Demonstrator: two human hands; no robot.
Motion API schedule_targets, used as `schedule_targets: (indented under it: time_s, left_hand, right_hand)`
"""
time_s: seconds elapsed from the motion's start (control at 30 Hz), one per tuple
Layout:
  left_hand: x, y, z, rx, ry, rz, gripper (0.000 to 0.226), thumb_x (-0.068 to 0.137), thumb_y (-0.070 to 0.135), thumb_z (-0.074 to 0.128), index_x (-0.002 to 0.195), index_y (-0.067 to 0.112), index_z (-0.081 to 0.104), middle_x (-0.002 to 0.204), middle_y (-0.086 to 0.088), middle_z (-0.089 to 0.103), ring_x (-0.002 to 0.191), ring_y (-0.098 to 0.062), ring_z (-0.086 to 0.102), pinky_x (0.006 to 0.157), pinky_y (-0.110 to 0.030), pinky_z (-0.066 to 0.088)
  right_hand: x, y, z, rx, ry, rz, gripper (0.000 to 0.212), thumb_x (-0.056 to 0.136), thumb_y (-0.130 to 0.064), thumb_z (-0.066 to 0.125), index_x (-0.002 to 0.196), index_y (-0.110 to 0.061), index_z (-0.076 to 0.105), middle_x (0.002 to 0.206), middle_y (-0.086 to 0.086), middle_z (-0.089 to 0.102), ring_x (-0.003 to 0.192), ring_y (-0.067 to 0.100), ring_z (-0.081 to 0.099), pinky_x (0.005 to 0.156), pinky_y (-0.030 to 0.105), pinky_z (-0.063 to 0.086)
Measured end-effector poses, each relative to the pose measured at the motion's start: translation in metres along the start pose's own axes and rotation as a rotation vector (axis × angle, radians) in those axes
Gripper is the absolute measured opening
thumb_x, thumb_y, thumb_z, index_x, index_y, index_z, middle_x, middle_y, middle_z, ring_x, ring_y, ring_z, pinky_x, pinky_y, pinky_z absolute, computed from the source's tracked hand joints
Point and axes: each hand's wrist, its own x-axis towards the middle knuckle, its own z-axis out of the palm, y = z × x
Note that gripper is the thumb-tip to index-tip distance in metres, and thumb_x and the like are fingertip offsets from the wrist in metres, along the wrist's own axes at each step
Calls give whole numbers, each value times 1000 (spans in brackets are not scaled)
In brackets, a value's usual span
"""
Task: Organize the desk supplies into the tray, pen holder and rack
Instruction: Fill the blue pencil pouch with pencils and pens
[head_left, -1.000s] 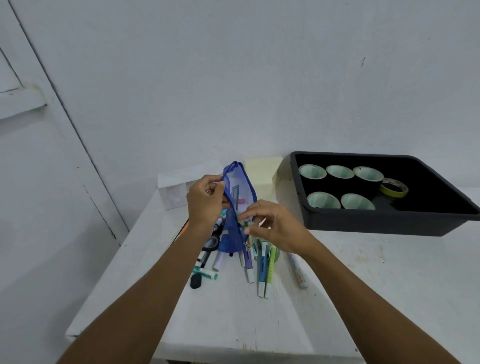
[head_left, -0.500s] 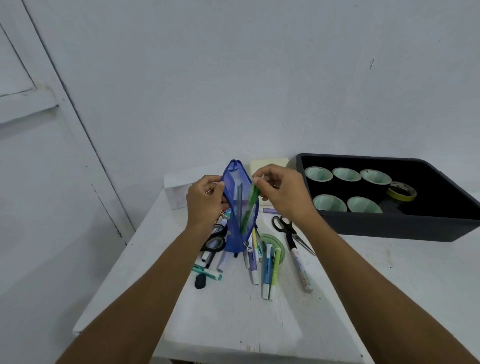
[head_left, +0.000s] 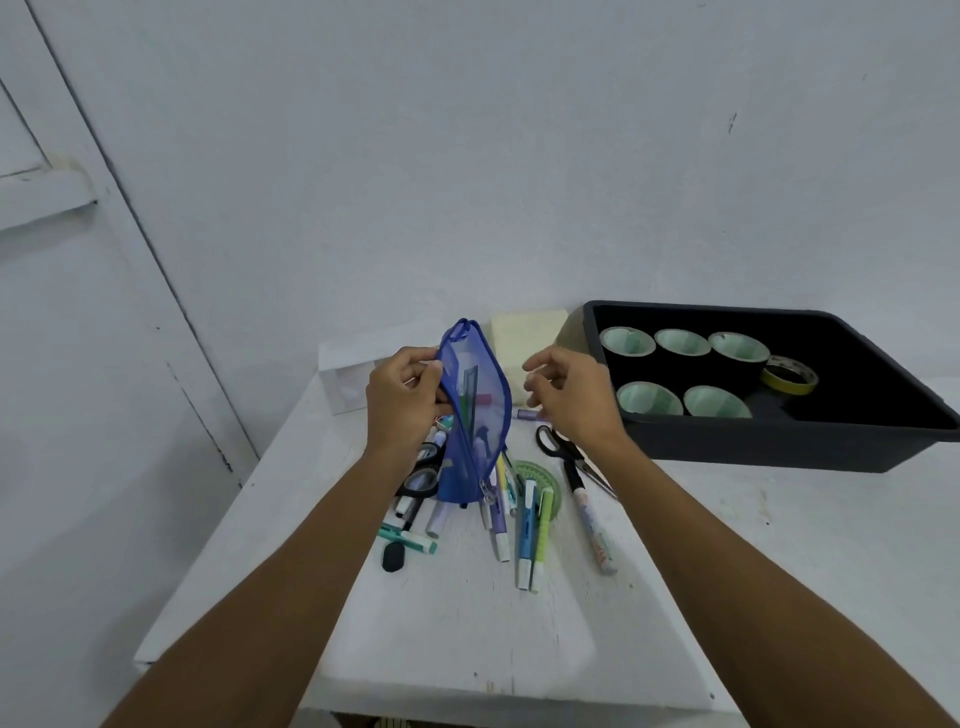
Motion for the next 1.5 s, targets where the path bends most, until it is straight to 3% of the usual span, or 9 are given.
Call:
schedule_targets:
  time_s: [0.17, 0.3, 0.43, 0.63, 0.97, 1.17, 1.27, 1.37, 1.5]
  left_hand:
    - [0, 1, -4, -21, 12, -7, 10, 93, 7, 57, 99, 7, 65, 81, -7, 70, 61, -18, 68, 58, -34, 60]
    - [-2, 2, -5, -25, 5, -1, 10, 93, 6, 56, 96, 10, 65, 80, -6, 70, 59, -14, 67, 59, -34, 60]
    - [-2, 0, -5, -19, 2, -2, 10, 94, 6, 56, 98, 8, 65, 81, -8, 70, 60, -15, 67, 58, -33, 59]
    - [-2, 0, -5, -4, 1, -1, 11, 94, 7, 57, 101, 6, 65, 81, -8, 71, 62, -16, 68, 60, -36, 61]
    - [-1, -3, -4, -1, -1, 4, 12, 94, 7, 57, 103, 6, 65, 83, -9, 71, 62, -15, 68, 61, -37, 61]
    - [-1, 0, -1, -1, -7, 14, 12, 94, 5, 56, 101, 6, 65, 79, -7, 70, 61, -16, 68, 56, -31, 59]
    - [0, 0, 1, 1, -3, 16, 12, 94, 5, 56, 101, 6, 65, 77, -6, 70, 60, -16, 68, 55, -29, 58]
    - [1, -1, 4, -6, -8, 11, 12, 94, 4, 56, 100, 7, 66, 75, -9, 68, 60, -18, 67, 55, -30, 58]
    - [1, 0, 4, 4, -22, 24, 12, 94, 4, 56, 100, 8, 65, 73, -7, 68, 58, -15, 66, 56, -30, 59]
  right_hand:
    - [-10, 41, -4, -520, -411, 35, 17, 88, -9, 65, 103, -11, 72, 97, 4, 70, 92, 18, 64, 79, 23, 47]
    - [-17, 53, 9, -717, -534, 115, 39, 86, -27, 69, 123, -17, 64, 119, 4, 65, 101, 21, 61, 88, 30, 50]
    - [-19, 55, 24, -727, -496, 182, 47, 82, -45, 67, 121, -19, 64, 118, 8, 61, 97, 25, 61, 87, 37, 53]
    - [-19, 49, 32, -762, -497, 179, 24, 87, -18, 61, 108, -11, 69, 108, 10, 64, 98, 26, 60, 85, 35, 52]
    - [-16, 56, 25, -774, -574, 109, 48, 84, -36, 70, 127, -17, 59, 123, 7, 56, 116, 26, 50, 90, 33, 45]
    - [-18, 63, 19, -735, -407, 56, 28, 82, -4, 62, 102, -23, 64, 116, 6, 55, 98, 27, 57, 79, 32, 47]
    - [-20, 61, 22, -785, -398, 74, 15, 84, -18, 64, 97, -15, 69, 109, 8, 60, 91, 26, 58, 76, 33, 51]
    - [-25, 57, 33, -853, -410, 116, 47, 80, -45, 70, 108, -8, 60, 109, 10, 55, 101, 26, 51, 78, 35, 48]
    - [-23, 52, 39, -878, -385, 132, 49, 79, -35, 74, 115, -6, 57, 111, 12, 55, 107, 30, 52, 85, 38, 51]
